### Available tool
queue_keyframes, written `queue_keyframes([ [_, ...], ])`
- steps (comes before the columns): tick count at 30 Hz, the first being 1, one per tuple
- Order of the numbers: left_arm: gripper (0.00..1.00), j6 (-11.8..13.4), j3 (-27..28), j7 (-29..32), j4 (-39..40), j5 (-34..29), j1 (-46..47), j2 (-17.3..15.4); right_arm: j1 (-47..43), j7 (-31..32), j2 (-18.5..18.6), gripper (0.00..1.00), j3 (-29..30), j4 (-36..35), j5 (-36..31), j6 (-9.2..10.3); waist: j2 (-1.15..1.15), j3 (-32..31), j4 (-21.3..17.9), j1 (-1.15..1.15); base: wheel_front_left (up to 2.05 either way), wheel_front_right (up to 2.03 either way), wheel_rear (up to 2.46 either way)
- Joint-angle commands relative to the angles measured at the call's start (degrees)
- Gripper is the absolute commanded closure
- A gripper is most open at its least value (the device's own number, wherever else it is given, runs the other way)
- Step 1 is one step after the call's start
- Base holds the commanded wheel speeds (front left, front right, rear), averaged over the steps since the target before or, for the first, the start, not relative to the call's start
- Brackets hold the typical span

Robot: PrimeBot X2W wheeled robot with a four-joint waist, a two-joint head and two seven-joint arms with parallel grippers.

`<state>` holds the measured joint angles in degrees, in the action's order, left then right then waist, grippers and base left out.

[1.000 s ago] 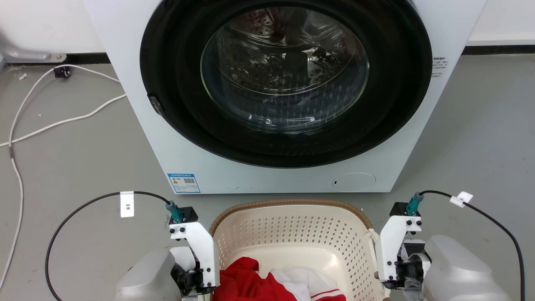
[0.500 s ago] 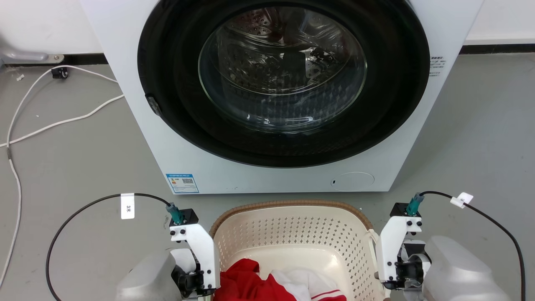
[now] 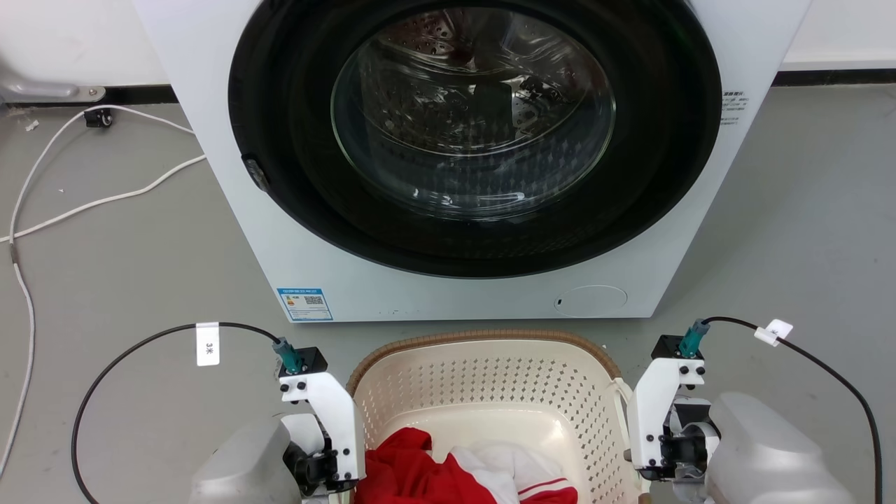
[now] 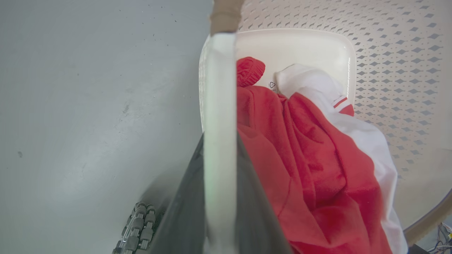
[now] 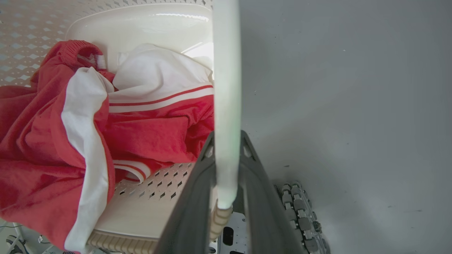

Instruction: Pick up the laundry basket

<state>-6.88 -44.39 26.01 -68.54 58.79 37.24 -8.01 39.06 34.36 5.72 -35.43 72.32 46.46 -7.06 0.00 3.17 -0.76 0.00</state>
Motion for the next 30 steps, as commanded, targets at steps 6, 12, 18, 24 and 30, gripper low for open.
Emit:
queue_keyframes([
  [6,1.00,-1.1,-0.7,-0.3,1.1,1.2,1.4,2.3,0.7,0.0,-2.7,1.00,-0.2,-0.8,1.0,-0.78,0.00,0.0,0.0,0.00,0.00,0.00,0.00],
  [12,1.00,-1.1,-1.1,-0.8,1.0,1.8,1.5,2.2,0.7,0.3,-2.8,1.00,-0.4,-0.7,1.4,-0.78,0.00,0.1,-0.1,0.00,0.00,0.00,0.00],
  [18,1.00,-1.1,-1.6,-1.3,0.6,2.2,1.6,2.0,0.5,0.9,-2.8,1.00,-0.5,-0.5,2.0,-0.78,0.00,0.0,-0.2,0.00,0.00,0.00,0.00],
  [24,1.00,-1.1,-2.1,-1.9,0.4,2.6,1.7,1.9,0.5,1.3,-2.9,1.00,-0.6,-0.4,2.3,-0.78,0.00,-0.1,-0.4,0.00,0.00,0.00,0.00],
  [30,1.00,-1.1,-2.4,-2.4,0.2,3.0,1.8,1.9,0.3,1.6,-3.0,1.00,-0.7,-0.3,2.5,-0.79,0.00,0.0,-0.6,0.00,0.00,0.00,0.00],
])
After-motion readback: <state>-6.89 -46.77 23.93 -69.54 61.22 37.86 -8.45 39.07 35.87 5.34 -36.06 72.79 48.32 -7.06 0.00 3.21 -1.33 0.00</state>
